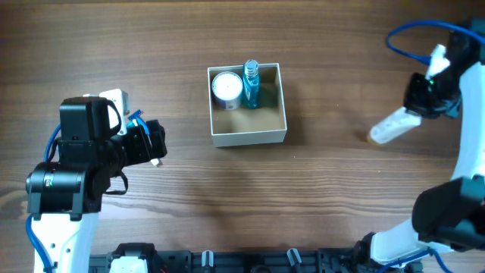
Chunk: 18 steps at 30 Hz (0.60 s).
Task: Pack container
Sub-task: 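Insert the lotion tube upright into the box next to the bottle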
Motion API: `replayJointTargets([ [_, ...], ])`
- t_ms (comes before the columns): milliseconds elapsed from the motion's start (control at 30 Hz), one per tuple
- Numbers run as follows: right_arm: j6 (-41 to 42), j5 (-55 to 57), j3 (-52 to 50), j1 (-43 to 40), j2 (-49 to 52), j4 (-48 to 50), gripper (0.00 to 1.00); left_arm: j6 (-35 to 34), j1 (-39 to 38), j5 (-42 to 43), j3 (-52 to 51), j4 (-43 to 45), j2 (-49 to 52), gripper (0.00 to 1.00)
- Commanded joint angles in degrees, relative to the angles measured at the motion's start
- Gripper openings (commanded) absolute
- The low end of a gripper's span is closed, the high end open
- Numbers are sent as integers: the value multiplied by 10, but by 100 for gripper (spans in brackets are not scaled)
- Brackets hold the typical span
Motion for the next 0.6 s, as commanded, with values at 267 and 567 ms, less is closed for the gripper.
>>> replayJointTargets([
  [267,53,-19,266,261,-23,-7,4,-6,4,9,12,-3,0,100],
  [567,51,-2,266,343,59,93,4,-6,4,9,12,-3,0,100],
])
